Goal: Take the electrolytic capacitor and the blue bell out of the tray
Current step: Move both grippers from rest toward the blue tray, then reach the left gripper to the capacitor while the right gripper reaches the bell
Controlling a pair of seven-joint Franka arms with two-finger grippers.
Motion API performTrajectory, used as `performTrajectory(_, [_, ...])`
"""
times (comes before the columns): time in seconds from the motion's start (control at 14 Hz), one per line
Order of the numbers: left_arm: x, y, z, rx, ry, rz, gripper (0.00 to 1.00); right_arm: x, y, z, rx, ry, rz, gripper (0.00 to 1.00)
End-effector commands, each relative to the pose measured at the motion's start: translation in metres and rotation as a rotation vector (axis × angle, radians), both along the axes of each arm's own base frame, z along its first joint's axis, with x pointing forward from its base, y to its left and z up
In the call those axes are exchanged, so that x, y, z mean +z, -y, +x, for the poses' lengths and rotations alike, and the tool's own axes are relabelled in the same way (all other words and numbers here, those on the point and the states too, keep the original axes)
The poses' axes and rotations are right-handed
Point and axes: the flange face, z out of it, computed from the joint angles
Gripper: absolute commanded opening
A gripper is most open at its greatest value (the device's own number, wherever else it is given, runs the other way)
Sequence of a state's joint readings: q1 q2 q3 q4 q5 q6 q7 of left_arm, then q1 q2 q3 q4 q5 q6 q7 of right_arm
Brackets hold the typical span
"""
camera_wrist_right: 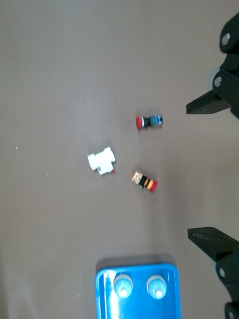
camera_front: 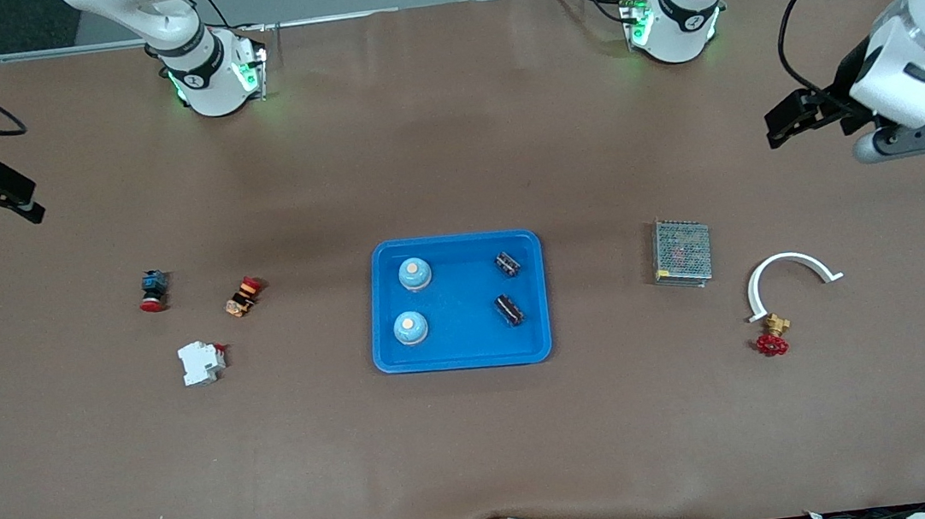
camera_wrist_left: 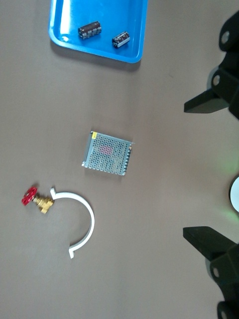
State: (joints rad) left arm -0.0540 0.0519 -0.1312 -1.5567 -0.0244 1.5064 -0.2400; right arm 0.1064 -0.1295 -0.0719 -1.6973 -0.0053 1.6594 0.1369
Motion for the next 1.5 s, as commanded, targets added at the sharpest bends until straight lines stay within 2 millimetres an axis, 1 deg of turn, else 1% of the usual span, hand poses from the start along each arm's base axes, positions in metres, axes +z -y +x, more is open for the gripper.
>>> performTrajectory(0.0, [-0.031, 0.023, 0.017, 0.0, -0.005, -0.027, 1.0, 0.006, -0.051, -0.009, -0.061, 0.0, 0.007, 1.0])
performTrajectory(0.14, [-0.057, 0.046, 0.028, 0.028, 0.011, -0.038, 1.0, -0.002, -0.092, -0.01, -0.116, -0.006, 0.017, 1.0])
performTrajectory(0.21, [-0.067, 0.058, 0.032, 0.042, 0.013, -0.043, 1.0, -0.005, -0.116, -0.013, -0.131, -0.01, 0.021, 1.0])
performTrajectory(0.43, [-0.099, 0.093, 0.043, 0.085, 0.023, -0.051, 1.0, -0.033, -0.173, -0.009, -0.151, -0.033, 0.016, 1.0])
performTrajectory(0.57, [-0.12, 0.118, 0.049, 0.134, 0.045, -0.057, 1.0, -0.054, -0.205, -0.003, -0.132, -0.035, 0.013, 1.0])
performTrajectory(0.64, [-0.131, 0.125, 0.054, 0.16, 0.054, -0.063, 1.0, -0.067, -0.221, -0.001, -0.112, -0.037, 0.01, 1.0])
performTrajectory(0.71, [-0.144, 0.139, 0.056, 0.161, 0.06, -0.071, 1.0, -0.079, -0.237, 0.001, -0.089, -0.037, 0.009, 1.0])
performTrajectory(0.86, [-0.163, 0.154, 0.062, 0.202, 0.079, -0.087, 1.0, -0.108, -0.269, 0.007, -0.047, -0.039, 0.006, 1.0])
performTrajectory(0.93, [-0.173, 0.168, 0.062, 0.221, 0.082, -0.095, 1.0, -0.122, -0.285, 0.008, -0.023, -0.037, 0.004, 1.0])
performTrajectory(1.0, [-0.183, 0.177, 0.063, 0.239, 0.088, -0.101, 1.0, -0.137, -0.298, 0.011, -0.005, -0.039, 0.002, 1.0])
performTrajectory(1.07, [-0.194, 0.186, 0.064, 0.257, 0.09, -0.107, 1.0, -0.156, -0.309, 0.017, 0.015, -0.05, -0.008, 1.0])
performTrajectory(1.21, [-0.214, 0.205, 0.064, 0.279, 0.1, -0.122, 1.0, -0.183, -0.334, 0.024, 0.041, -0.068, -0.024, 1.0])
performTrajectory(1.36, [-0.23, 0.213, 0.069, 0.31, 0.109, -0.137, 1.0, -0.21, -0.359, 0.029, 0.066, -0.065, -0.027, 1.0])
performTrajectory(1.43, [-0.238, 0.222, 0.067, 0.321, 0.101, -0.139, 1.0, -0.226, -0.373, 0.029, 0.074, -0.045, -0.015, 1.0])
